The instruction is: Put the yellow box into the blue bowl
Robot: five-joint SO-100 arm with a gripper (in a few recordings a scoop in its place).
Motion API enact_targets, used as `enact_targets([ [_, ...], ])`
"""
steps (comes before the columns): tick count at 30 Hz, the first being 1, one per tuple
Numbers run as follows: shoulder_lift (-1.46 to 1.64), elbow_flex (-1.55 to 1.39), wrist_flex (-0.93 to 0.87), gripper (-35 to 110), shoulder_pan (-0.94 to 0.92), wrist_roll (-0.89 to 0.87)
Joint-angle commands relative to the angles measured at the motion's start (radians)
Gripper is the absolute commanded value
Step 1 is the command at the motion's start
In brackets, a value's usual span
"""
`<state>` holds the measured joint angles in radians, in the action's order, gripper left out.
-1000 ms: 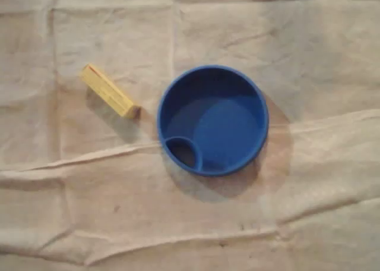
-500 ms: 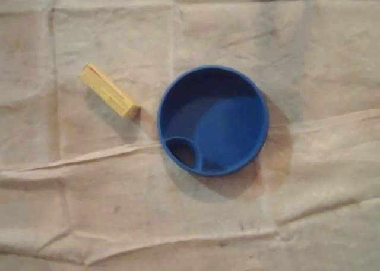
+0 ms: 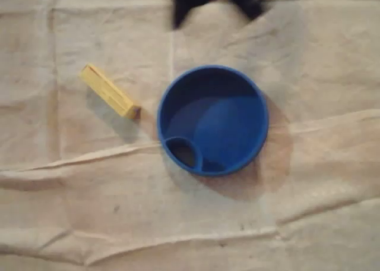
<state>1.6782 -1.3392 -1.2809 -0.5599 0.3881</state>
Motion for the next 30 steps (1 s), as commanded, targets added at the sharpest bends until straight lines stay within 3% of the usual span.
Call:
enact_targets([
  [1,-0.098,0.204,-0.075,0,-0.063,-0.060],
  [9,-0.298,0.525,-0.222,0,-0.101,-0.210],
  [18,-0.511,0.793,-0.235,1,-0.117,-0.341],
  [30,-0.709,0.953,-0.225,21,-0.104,-0.350],
])
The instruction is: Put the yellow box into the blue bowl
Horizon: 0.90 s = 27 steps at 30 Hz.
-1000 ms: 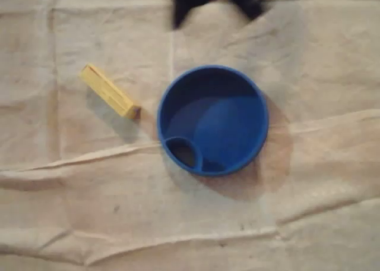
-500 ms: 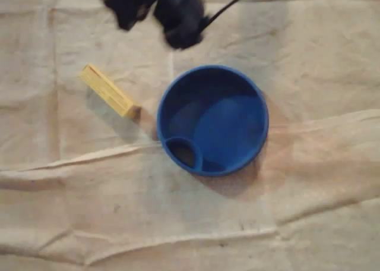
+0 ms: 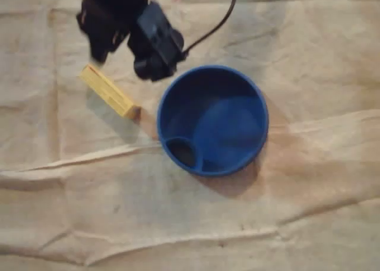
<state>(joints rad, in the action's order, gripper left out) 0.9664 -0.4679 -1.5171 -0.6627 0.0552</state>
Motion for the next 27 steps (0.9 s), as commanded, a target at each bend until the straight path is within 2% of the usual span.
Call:
enact_targets([
  [1,-0.011,0.087,0.011,21,-0.002,-0.017],
  [15,-0.078,0.106,0.026,21,0.051,-0.008],
  [24,-0.114,0.094,0.250,21,0.057,-0.017],
  [27,-0.153,0.094,0.259,21,0.051,-0.011],
])
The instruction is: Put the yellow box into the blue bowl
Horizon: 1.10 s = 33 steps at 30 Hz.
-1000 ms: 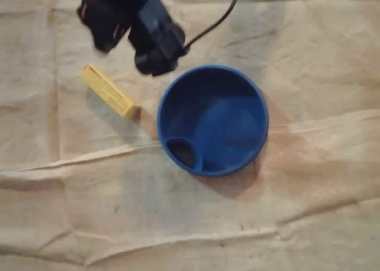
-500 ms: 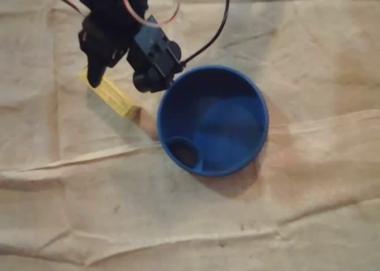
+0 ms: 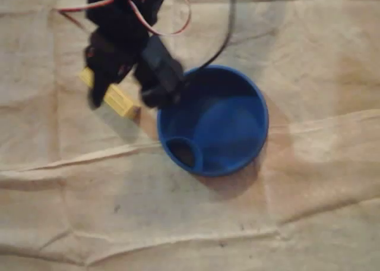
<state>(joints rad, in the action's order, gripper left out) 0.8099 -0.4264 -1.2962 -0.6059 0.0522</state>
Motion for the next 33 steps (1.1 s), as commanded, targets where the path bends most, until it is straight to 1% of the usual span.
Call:
enact_targets([
  [1,-0.011,0.052,0.032,21,-0.008,-0.006],
  [4,-0.048,0.063,-0.008,21,-0.009,-0.005],
  [11,-0.083,0.066,-0.031,21,-0.008,-0.003],
  [33,-0.109,0.061,-0.018,21,-0.009,0.012],
])
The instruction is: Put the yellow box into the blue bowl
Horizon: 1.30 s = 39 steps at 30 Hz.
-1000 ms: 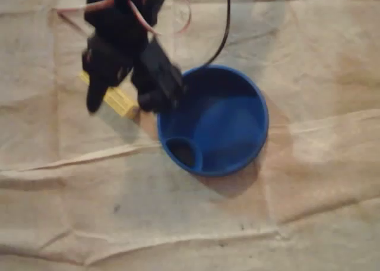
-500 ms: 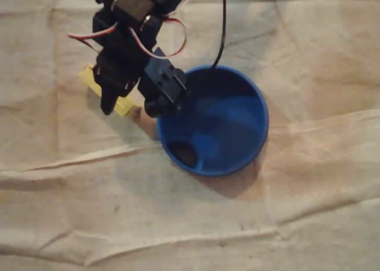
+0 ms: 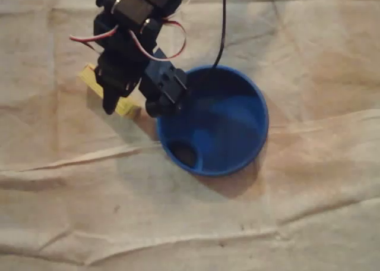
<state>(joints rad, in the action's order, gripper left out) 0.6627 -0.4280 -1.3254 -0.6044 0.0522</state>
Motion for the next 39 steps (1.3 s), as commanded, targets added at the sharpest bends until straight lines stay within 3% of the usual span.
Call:
enact_targets([
  [1,0.038,0.063,0.011,21,-0.008,0.026],
  [11,0.037,0.054,0.011,30,-0.008,0.107],
  [29,-0.061,0.071,0.015,28,-0.032,0.110],
  [39,-0.097,0.058,0.144,28,-0.044,0.109],
])
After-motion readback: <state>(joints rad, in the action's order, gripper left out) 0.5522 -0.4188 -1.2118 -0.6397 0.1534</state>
